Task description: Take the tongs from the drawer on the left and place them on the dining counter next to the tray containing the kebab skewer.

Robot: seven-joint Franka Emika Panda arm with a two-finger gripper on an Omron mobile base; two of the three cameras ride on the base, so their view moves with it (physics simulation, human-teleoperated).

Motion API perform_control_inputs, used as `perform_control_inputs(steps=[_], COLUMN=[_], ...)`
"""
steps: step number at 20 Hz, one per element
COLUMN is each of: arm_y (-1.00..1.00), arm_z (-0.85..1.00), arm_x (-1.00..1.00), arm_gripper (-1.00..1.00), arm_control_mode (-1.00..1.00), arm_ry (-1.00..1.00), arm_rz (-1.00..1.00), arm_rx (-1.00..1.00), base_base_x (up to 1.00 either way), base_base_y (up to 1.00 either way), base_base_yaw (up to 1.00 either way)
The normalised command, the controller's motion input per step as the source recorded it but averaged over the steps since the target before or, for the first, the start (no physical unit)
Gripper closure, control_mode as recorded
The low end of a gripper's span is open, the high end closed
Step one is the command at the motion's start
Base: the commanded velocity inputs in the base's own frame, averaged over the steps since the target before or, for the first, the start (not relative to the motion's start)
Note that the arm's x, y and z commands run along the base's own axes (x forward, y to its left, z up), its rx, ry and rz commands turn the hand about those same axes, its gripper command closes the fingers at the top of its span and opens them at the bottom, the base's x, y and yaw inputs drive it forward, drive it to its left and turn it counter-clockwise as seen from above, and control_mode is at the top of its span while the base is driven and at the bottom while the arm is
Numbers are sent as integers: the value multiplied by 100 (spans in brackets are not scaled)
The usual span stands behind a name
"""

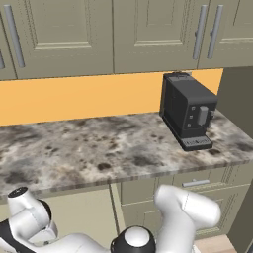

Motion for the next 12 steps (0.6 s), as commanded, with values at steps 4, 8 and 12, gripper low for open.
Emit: perform_control_inputs(steps=[4, 8, 12], arm_y=[16, 18, 21], arm_z=[-14, -21, -25], arm_x=[19, 21, 18], arm_gripper=[-100, -100, -100], arm_control_mode=[-100, -100, -100], arm_ry=[0, 0, -2], arm_rz=[-1, -1, -1], arm_rx=[0, 0, 0], base_base_x=[0, 0, 0], base_base_y=[0, 0, 0], base_base_yaw=[0, 0, 0])
